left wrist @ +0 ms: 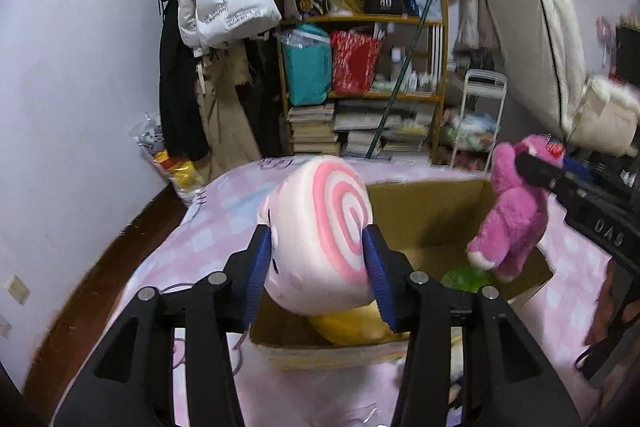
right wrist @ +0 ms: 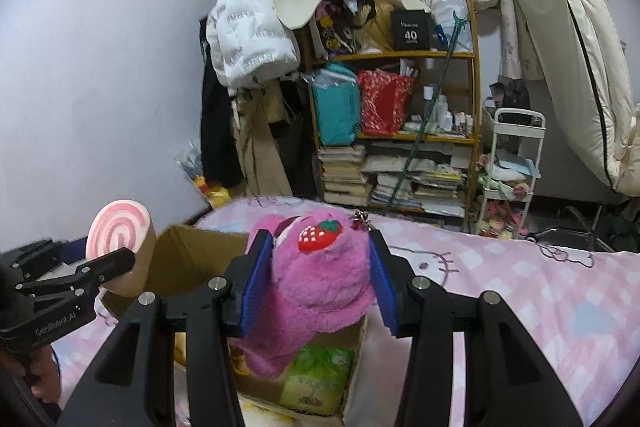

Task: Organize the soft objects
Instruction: 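Open both grippers over the box to drop the lollipop plush and bear, then withdraw both open grippers from the box toward the items on the bedspread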

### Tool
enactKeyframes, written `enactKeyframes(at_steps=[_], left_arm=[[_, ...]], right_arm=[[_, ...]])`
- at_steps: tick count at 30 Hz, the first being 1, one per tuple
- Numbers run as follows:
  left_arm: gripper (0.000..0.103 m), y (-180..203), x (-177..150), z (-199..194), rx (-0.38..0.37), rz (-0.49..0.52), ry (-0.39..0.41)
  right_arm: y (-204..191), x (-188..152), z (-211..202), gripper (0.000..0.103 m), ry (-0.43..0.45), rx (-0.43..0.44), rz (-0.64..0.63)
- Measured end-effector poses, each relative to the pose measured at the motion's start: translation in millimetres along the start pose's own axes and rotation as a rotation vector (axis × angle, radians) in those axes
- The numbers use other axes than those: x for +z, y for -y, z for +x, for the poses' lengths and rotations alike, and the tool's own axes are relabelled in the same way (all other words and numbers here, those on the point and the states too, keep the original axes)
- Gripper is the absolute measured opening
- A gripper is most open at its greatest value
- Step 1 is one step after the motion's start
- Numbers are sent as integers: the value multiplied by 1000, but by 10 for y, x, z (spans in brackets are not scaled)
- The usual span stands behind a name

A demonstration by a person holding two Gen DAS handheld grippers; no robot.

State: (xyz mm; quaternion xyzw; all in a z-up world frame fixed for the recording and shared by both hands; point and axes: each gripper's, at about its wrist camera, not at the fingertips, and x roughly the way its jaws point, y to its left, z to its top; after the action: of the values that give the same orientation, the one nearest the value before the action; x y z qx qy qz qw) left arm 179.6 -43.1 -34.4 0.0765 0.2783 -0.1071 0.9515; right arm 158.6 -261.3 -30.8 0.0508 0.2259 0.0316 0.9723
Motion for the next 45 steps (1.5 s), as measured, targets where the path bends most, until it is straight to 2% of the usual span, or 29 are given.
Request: enactKeyframes(at_steps=[2,4,11,13,17,20,24,30,33,38,41,45], left_arm=[[49,2,-16,-3,3,-4,-4],[57,-14,-22,-29,3,-20,0],[74,-92,-26,-135,23,-53,5],[80,-107,-38,-165,30,-57,0],[85,-130,-72,-265,51,-54,-4],[86,-135,-81,-353,47,-54,-12],[97,-143,-108,-490,48,-60,-18],[98,-124,-173,-682,45,-55,-36],[98,-106,-219,-758,47,-55,-53],[98,-62,-281,-886,52,-39,-84],[98,-48,-330,-949,13,-59,-119],[98,-9,-386,-1060,14,-60,-125]], right_arm=[[-14,-25,14,51,-14,-9,-18],[4,-47,29,51,-31,1,-7],[49,-55,-7,52,-56,26,30],[48,-62,-57,64,-48,31,33],[21,-65,-163,66,-43,31,20],[12,-84,-255,79,-53,42,25],[-7,-110,-415,89,-58,59,17],[-70,-128,-628,93,-44,67,-3],[-97,-145,-736,103,-33,68,-7],[-138,-192,-881,103,-27,80,-3],[-169,-226,-948,103,-36,78,-9],[-213,-282,-1071,103,-32,78,-37]])
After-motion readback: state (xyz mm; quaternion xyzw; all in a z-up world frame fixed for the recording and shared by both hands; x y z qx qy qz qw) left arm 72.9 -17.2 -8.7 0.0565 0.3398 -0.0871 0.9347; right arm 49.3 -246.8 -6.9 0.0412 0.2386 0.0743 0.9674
